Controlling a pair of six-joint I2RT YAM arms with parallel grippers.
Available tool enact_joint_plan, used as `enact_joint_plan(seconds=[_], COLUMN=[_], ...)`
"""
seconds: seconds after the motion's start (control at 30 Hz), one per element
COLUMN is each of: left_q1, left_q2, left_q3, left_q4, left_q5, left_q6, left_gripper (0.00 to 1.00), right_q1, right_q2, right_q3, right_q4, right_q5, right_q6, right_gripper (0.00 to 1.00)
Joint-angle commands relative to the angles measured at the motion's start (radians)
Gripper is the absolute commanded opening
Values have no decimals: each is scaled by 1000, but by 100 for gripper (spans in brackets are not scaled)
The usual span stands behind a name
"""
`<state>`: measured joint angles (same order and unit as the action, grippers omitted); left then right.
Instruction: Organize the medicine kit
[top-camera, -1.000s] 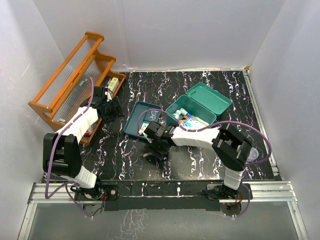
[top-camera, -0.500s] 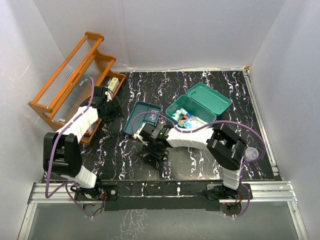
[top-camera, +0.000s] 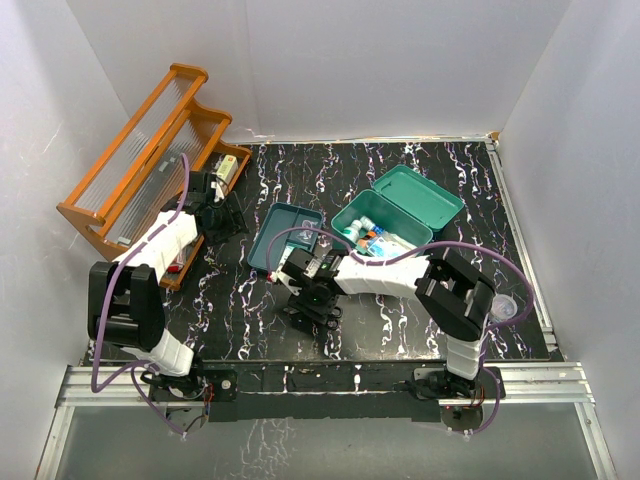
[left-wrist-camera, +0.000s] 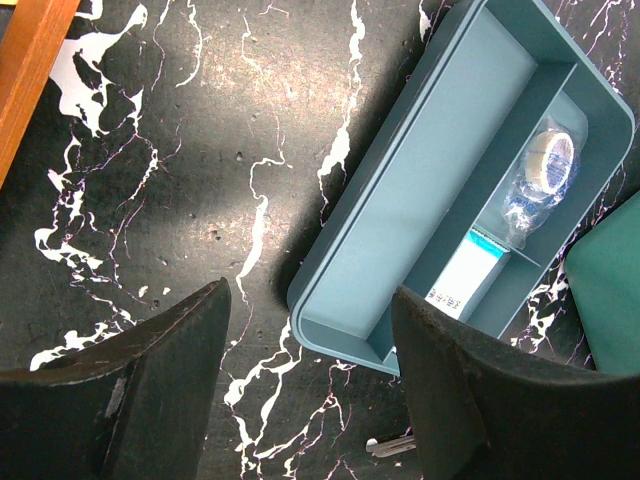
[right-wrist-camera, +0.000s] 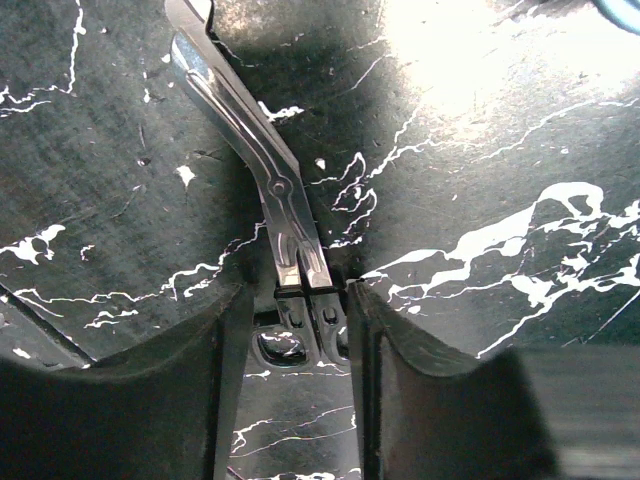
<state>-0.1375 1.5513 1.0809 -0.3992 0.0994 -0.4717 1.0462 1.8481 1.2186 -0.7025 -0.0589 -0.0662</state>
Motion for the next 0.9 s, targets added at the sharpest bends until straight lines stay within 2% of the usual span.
enact_joint_plan(seconds=[0.0,0.13,0.2,0.63,0.87], left_q1=[4,3,4,4,2], left_q2=[10,9,9,82,153], left_q3=[45,44,41,53,73], left_q4=[-5,-4,-4,9,45], left_q5=[5,-1,-2,42,141], left_q6=[13,13,13,22,39], left_gripper=[64,64,65,73,63], right_q1=[8,8,8,0,-14], right_q2=[21,53,55,-52,-81], right_q3=[-46,-52,-56,-111,-166], right_q4=[-45,-13,12,211,277], right_q5=[-26,83,112,227,156], right_q6=[37,104,132,276,315], right_gripper=[36,18,15,15,17])
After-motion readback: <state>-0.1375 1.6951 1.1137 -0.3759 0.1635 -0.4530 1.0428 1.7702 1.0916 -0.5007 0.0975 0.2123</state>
